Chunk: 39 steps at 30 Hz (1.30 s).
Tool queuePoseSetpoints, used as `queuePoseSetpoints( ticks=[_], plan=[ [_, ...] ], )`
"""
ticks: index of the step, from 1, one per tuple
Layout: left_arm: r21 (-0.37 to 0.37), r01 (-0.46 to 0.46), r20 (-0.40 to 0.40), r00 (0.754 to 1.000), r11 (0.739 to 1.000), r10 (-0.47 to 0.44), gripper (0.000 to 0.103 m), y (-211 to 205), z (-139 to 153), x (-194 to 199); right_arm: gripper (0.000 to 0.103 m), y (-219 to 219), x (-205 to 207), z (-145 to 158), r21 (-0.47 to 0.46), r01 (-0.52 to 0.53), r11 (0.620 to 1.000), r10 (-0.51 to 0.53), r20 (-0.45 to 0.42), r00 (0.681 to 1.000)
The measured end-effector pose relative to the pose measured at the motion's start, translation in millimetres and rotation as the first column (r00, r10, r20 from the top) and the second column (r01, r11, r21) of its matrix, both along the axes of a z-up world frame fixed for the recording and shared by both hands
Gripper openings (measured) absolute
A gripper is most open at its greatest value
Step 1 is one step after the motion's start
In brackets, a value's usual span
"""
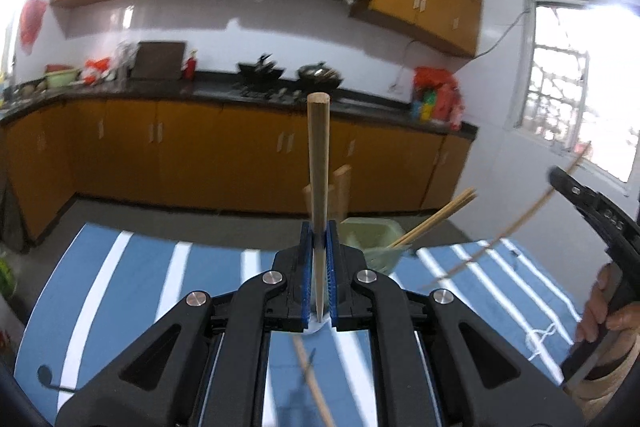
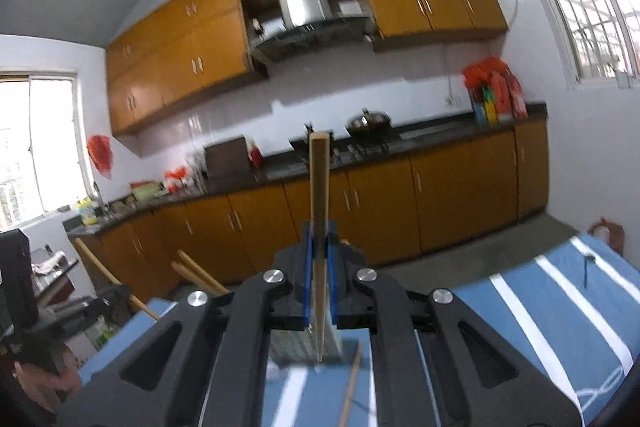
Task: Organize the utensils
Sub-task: 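Raise the left tool's chopstick over the green holder while the right tool carries its chopstick there, then open the left tool to drop its chopstick into the holder while the right tool releases its own, then move the left tool back and grasp the last chopstick while the right tool grasps one too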
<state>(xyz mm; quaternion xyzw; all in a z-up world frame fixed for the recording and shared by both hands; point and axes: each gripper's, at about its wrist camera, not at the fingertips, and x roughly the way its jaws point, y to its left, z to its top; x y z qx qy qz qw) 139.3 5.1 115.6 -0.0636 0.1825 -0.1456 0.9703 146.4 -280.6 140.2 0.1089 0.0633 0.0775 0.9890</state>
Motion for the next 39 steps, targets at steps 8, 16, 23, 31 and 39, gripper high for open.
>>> queuePoseSetpoints(
  ticks=[8, 16, 23, 31, 39],
  plan=[
    [-0.032, -0.003, 0.156, 0.988, 0.999, 0.008, 0.007, -31.0, 40.3, 15.1, 0.008, 16.8, 27.6, 19.9, -0.012, -0.004, 1.000, 0.005, 0.067, 0.998],
    [-0.038, -0.062, 0.162, 0.984, 0.997, 0.067, 0.007, -37.0, 20.0, 57.0, 0.008, 28.1, 78.5, -2.6, -0.014, -0.002, 1.000, 0.002, 0.005, 1.000],
    [-0.021, -0.058, 0.094, 0.994, 0.998, 0.059, 0.007, -38.8, -11.1, 71.1, 0.012, 37.1, 107.4, -29.2, -0.025, -0.011, 1.000, 0.008, -0.094, 0.996],
    [-0.041, -0.054, 0.093, 0.994, 0.998, 0.057, 0.020, -33.9, -4.5, 66.1, 0.019, 38.0, 94.2, -22.8, -0.030, -0.004, 1.000, 0.002, -0.078, 0.997],
    [-0.067, -0.071, 0.134, 0.988, 0.995, 0.079, 0.023, -15.7, 8.3, 30.5, 0.022, 15.2, 43.2, -31.5, -0.017, 0.018, 1.000, -0.020, -0.083, 0.996]
  ],
)
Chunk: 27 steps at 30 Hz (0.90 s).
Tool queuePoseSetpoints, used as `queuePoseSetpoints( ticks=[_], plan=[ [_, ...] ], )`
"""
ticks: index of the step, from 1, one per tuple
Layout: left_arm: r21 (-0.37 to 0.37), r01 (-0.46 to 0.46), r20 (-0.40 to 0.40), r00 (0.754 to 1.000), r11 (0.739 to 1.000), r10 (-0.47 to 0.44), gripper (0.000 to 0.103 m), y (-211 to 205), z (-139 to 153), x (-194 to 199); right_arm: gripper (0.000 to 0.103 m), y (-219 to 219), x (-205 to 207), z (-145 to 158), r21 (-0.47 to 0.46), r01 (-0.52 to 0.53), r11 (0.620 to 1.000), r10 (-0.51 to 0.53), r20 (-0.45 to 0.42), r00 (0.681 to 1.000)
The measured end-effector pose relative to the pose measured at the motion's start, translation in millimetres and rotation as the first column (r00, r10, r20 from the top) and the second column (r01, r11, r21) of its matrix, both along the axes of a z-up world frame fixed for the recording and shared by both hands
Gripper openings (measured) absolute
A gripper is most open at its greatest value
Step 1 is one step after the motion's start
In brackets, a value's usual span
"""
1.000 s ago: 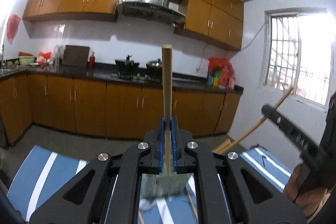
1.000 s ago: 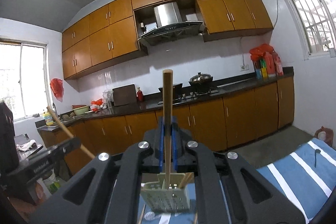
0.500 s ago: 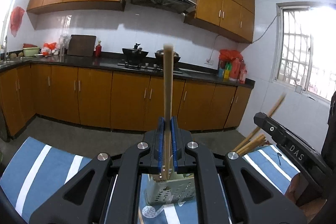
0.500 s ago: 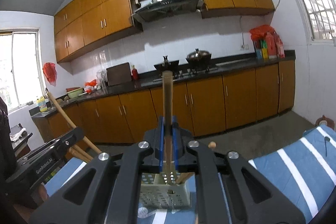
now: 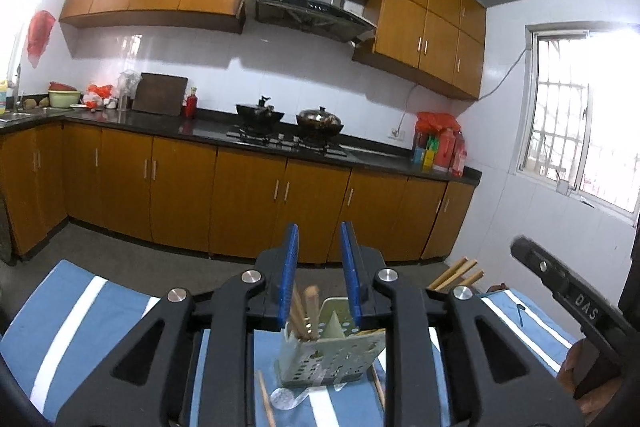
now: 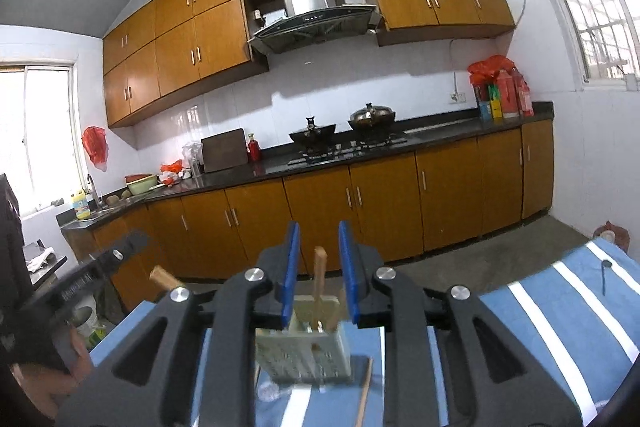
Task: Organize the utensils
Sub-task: 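Move the left tool back and grasp the last chopstick while the right tool grasps one too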
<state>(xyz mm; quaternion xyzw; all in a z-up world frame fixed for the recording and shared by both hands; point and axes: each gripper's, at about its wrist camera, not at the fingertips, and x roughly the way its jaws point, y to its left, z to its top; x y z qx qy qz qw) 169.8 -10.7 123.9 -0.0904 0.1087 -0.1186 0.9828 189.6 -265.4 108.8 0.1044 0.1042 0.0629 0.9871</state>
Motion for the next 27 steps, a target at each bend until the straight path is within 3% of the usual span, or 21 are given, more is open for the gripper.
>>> queuePoseSetpoints(
  ticks=[2, 6, 10, 12, 15, 20, 22, 27],
  plan=[
    [0.004, -0.012, -0.011, 1.000, 1.000, 0.013, 0.024, 4.7, -3.6, -11.6, 0.023, -5.9, -9.9, -14.3, -0.004, 0.013, 1.000, -0.013, -0.034, 0.999],
    [0.031, -0.048, -0.094, 0.994, 0.998, 0.051, 0.029, 20.3, -35.4, -31.3, 0.025, -17.5, -16.4, -75.2, -0.002, 0.023, 1.000, -0.023, -0.223, 0.975],
    [0.077, -0.060, -0.234, 0.969, 0.995, 0.076, 0.029, 26.2, -83.3, -32.2, 0.026, -11.3, -12.7, -141.3, 0.007, -0.034, 0.999, 0.034, -0.431, 0.902],
    [0.083, -0.047, -0.332, 0.941, 0.995, 0.072, 0.029, 26.9, -113.1, -29.6, 0.026, 1.6, -12.6, -168.9, 0.019, -0.079, 0.997, 0.078, -0.509, 0.857],
    [0.073, -0.014, -0.441, 0.897, 0.997, 0.045, 0.029, 19.0, -149.3, -30.1, 0.026, 19.6, -12.6, -191.8, 0.030, -0.118, 0.993, 0.114, -0.569, 0.814],
    [0.081, 0.033, -0.497, 0.868, 0.996, 0.011, 0.029, 0.7, -170.1, -31.9, 0.022, 34.7, -5.3, -208.5, -0.038, -0.128, 0.991, 0.078, -0.613, 0.786],
    [0.090, 0.050, -0.510, 0.860, 0.995, 0.003, 0.029, -6.3, -173.7, -29.8, 0.009, 28.8, -5.2, -209.5, -0.044, -0.111, 0.993, 0.061, -0.609, 0.791],
    [0.130, 0.071, -0.546, 0.838, 0.989, 0.012, 0.029, -20.2, -189.2, -26.0, 0.008, 5.7, -6.5, -211.0, -0.023, -0.041, 0.999, 0.018, -0.611, 0.791]
  ],
)
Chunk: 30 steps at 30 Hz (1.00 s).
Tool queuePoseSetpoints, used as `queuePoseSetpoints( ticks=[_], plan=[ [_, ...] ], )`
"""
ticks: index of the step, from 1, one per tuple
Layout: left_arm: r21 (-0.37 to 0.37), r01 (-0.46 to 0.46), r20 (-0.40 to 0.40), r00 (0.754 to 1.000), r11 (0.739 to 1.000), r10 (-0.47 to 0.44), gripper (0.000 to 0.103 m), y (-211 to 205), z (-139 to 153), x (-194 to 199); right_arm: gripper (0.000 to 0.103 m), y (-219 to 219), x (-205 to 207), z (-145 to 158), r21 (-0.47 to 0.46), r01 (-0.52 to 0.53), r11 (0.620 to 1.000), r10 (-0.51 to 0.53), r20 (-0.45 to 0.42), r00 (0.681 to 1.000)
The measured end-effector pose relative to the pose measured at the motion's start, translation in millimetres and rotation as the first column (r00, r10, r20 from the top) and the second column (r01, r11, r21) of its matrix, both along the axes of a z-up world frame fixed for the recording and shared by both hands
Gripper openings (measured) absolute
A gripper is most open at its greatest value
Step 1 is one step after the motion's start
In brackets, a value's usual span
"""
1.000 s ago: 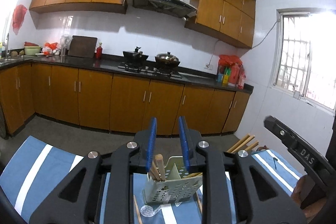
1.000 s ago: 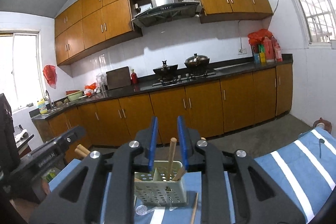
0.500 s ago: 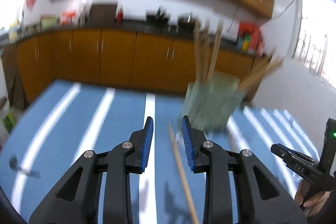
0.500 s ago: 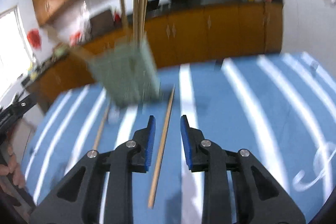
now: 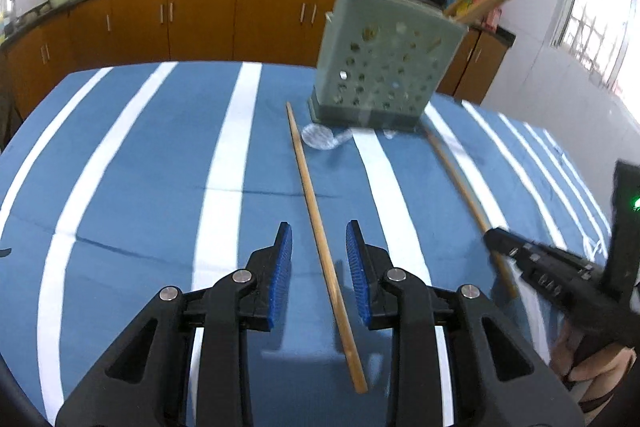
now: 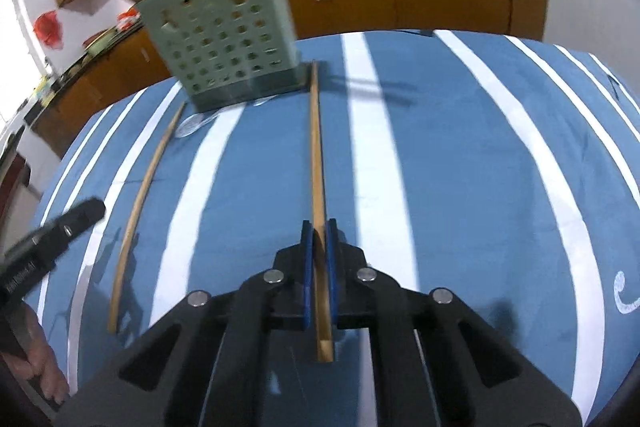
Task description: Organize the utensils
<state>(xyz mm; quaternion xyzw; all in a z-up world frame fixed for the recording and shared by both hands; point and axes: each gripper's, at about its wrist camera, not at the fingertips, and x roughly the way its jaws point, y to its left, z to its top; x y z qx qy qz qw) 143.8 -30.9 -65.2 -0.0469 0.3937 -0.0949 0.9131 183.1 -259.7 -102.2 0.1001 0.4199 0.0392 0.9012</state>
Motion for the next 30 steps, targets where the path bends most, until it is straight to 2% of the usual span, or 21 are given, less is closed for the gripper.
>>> queuePoseSetpoints(
  ticks=[5, 7, 9, 16, 19, 30],
  plan=[
    [0.076, 0.000, -0.059, 0.998, 0.997, 0.004, 0.029, -12.6, -17.3, 8.8, 0.008, -6.2, 0.2, 1.1, 0.007, 0.008, 1.000, -0.008, -0.001, 1.000],
    [0.098, -0.012, -0.058, 0.998, 0.995, 0.018, 0.013, -13.2, -19.7, 10.5, 0.008, -5.8, 2.0, 1.1, 0.005, 0.006, 1.000, -0.006, -0.001, 1.000],
    [0.101, -0.018, -0.067, 0.997, 0.995, 0.025, 0.007, -8.8, -20.1, 13.4, 0.008, -6.0, 3.4, 1.2, 0.003, 0.005, 1.000, -0.005, 0.000, 1.000],
    [0.109, -0.117, -0.071, 0.990, 0.987, 0.125, 0.007, 42.7, -18.2, 34.1, 0.008, -8.7, 12.7, 1.8, -0.031, 0.019, 0.999, -0.019, 0.007, 1.000],
    [0.098, -0.130, -0.069, 0.988, 0.987, 0.137, 0.007, 57.3, -18.5, 41.3, 0.008, -9.2, 19.7, 1.7, -0.054, 0.023, 0.998, -0.022, 0.007, 1.000],
    [0.077, -0.137, -0.064, 0.988, 0.988, 0.142, 0.008, 66.8, -19.2, 46.4, 0.009, -10.9, 27.0, 0.4, -0.062, 0.022, 0.998, -0.022, 0.002, 1.000]
  ],
)
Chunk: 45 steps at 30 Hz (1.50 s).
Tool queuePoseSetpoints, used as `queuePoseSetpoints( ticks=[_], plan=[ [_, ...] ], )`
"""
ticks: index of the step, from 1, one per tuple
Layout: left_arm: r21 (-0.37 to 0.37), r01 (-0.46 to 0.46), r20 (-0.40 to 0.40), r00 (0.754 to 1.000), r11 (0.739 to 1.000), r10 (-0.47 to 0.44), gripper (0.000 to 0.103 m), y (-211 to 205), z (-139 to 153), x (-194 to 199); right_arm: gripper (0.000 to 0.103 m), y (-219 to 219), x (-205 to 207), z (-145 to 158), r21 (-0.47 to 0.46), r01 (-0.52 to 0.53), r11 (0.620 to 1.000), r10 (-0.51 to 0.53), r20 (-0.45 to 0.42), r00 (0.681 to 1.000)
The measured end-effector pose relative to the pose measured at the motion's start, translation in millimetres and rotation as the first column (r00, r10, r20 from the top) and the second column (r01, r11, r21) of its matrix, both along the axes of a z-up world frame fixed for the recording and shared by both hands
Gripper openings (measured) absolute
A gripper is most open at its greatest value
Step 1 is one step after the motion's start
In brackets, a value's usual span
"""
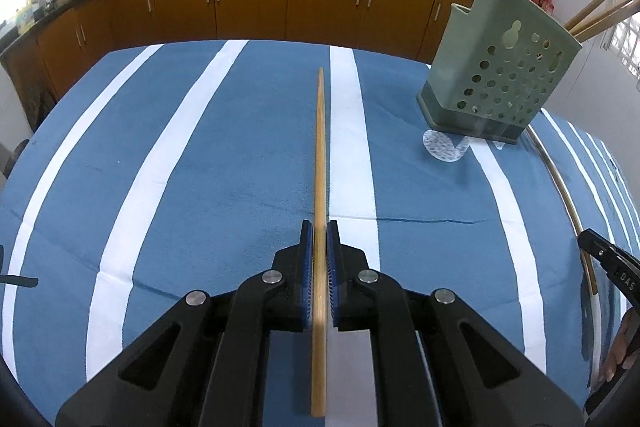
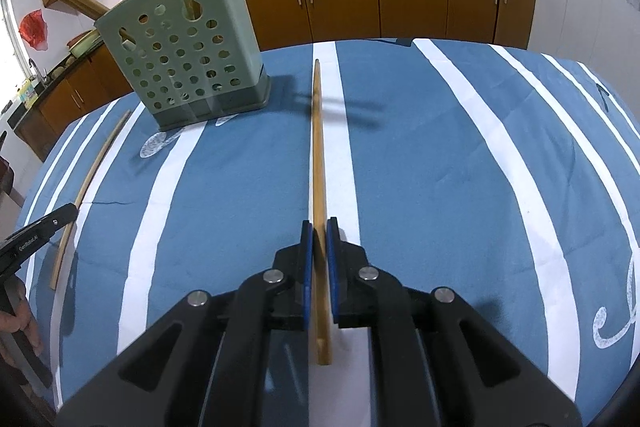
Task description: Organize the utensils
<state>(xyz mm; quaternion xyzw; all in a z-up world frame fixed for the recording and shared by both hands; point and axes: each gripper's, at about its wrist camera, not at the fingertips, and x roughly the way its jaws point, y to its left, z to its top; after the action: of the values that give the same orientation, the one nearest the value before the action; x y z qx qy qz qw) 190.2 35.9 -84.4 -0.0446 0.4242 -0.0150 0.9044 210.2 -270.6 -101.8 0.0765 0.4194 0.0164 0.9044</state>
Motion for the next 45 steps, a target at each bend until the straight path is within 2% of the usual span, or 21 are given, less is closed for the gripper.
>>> queuePoseSetpoints(
  ticks=[45],
  plan=[
    [-0.012, 0.000, 0.001, 1.000, 1.000, 0.000, 0.008, 0.4, 0.1, 1.0, 0.009, 3.5, 0.2, -0.3, -0.031, 0.000, 1.000, 0.000, -0.001, 1.000]
  ],
)
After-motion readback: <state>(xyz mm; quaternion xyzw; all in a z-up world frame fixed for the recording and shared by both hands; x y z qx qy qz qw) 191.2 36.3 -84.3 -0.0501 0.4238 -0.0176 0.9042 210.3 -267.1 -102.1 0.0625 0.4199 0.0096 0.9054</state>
